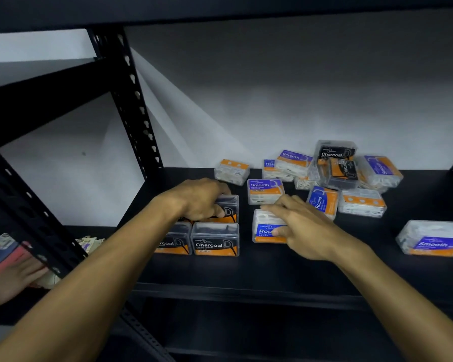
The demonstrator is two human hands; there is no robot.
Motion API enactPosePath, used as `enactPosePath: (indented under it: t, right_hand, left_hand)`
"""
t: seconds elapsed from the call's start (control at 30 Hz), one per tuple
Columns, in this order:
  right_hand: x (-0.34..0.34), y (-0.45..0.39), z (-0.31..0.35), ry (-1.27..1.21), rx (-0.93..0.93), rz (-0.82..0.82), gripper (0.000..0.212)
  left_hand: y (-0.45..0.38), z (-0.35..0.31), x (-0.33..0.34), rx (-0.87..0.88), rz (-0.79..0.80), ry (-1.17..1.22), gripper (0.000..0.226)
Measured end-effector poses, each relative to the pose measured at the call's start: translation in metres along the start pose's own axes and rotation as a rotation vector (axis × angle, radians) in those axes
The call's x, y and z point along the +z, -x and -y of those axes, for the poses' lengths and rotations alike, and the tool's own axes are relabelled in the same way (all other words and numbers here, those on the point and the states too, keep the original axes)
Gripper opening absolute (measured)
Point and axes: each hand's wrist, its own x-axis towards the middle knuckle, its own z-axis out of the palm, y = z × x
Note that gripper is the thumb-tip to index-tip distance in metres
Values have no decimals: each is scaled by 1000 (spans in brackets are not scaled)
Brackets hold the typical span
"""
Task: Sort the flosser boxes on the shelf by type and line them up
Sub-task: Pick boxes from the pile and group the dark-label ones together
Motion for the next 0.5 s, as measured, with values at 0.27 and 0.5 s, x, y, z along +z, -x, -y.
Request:
enactPosePath:
  t: [0.27,0.5]
  right_hand:
    - [4,-1,0,-16,-1,18,61]
    - [9,4,0,-36,-4,62,62]
  left_hand:
    - [-3,3,5,3,19,12,39]
    - [-1,3,2,0,44,59,38]
